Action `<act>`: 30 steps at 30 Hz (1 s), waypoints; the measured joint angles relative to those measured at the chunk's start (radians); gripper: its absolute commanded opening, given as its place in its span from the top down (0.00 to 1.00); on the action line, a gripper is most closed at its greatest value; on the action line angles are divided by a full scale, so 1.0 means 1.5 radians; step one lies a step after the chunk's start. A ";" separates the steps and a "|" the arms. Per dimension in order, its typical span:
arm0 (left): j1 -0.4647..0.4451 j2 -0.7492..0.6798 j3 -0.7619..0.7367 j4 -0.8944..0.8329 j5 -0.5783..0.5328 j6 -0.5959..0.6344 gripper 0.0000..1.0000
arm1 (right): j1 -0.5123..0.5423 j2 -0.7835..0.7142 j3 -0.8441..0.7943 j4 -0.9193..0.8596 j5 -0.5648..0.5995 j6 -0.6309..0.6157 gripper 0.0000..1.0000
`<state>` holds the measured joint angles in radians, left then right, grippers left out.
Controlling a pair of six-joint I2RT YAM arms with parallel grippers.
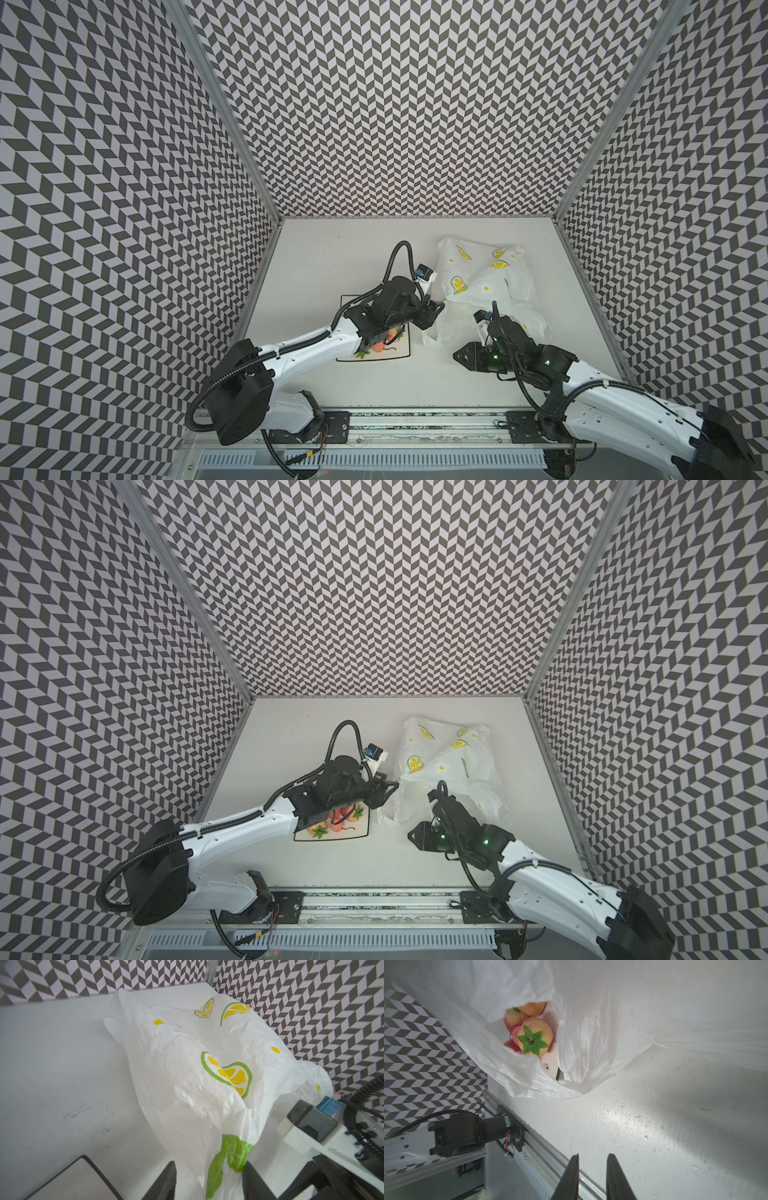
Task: Take the fake fruits out of the plastic bag
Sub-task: 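Grasp the bag edge with the left gripper while the right reaches into the bag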
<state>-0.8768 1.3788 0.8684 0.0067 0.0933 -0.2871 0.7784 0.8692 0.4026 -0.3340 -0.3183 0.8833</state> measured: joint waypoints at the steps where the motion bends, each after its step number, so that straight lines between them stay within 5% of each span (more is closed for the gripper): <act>1: 0.000 0.007 0.004 0.004 0.003 0.001 0.60 | -0.017 0.002 -0.014 0.012 -0.022 0.006 0.77; 13: 0.000 0.027 0.025 0.030 0.033 0.006 1.00 | -0.213 0.006 -0.097 0.204 -0.168 0.132 0.83; 21: -0.007 0.022 0.029 0.031 0.036 0.006 1.00 | -0.280 0.005 -0.117 0.344 -0.180 0.249 0.79; 30: -0.058 -0.004 0.029 0.044 0.031 -0.017 1.00 | -0.300 0.076 -0.149 0.477 -0.068 0.375 0.56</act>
<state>-0.9638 1.3731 0.9115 0.0727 0.1394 -0.3130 0.3286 0.9833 0.1787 0.3809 -0.4206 1.4464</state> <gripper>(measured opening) 0.047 0.412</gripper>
